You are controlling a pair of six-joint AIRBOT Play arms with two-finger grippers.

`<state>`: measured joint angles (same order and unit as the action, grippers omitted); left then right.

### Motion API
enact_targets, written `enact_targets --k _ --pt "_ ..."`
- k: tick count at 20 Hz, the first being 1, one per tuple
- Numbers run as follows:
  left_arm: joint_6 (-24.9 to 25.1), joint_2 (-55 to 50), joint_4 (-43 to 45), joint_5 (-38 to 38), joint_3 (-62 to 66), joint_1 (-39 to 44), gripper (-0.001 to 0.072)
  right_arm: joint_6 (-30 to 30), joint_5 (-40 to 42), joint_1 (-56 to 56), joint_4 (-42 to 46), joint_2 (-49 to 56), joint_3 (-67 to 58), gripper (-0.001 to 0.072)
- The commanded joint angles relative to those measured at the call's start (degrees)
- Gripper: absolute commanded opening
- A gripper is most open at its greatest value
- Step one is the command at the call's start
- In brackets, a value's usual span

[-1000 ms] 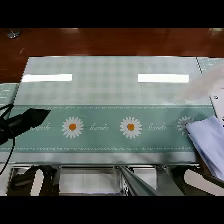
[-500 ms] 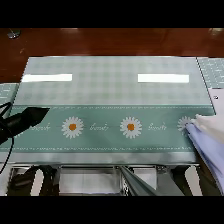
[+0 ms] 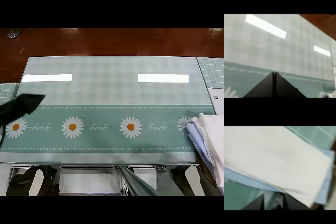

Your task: Fold the shirts.

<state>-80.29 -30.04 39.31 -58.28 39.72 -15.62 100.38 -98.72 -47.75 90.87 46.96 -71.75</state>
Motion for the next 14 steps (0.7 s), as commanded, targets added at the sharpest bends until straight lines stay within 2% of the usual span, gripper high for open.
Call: enact_targets --k 1,3,4,5,6,8,10,14 --pt "4.26 -14.29 -5.99 -1.73 17.88 4.33 0.0035 -0.92 11.91 9.16 -28.76 10.03 -14.84 0.0017" --pt "7.26 -22.56 -4.0 -2.27 30.23 12.2 0.0034 -4.28 20.52 24.55 -28.09 12.59 -16.92 0.0021" --pt "6.69 -25.94 2.12 -3.37 35.34 16.83 0.0033 -4.31 23.65 33.99 -22.38 13.62 -16.83 0.0022" --pt "2.4 -28.41 11.96 -5.29 38.62 21.14 0.0033 -2.93 25.42 43.39 -15.04 14.69 -15.63 0.0022" --pt "-5.49 -30.25 24.85 -7.91 39.82 25.57 0.0033 -0.74 26.45 50.42 -8.2 16.02 -13.42 0.0022" --pt "-16.04 -32.44 44.3 -11.32 36.65 32.17 0.0036 1.84 26.95 58.9 2.36 20.11 -6.95 0.0022" --pt "-17.11 -33.57 48.81 -10.38 30.51 34.1 0.0037 3.63 27.15 60.59 4.59 24.7 -0.92 0.0022" --pt "-17.11 -34.69 48.74 -12.7 24.44 33.86 0.0037 4.74 25.94 60.37 3.3 29.79 0.92 0.0022"
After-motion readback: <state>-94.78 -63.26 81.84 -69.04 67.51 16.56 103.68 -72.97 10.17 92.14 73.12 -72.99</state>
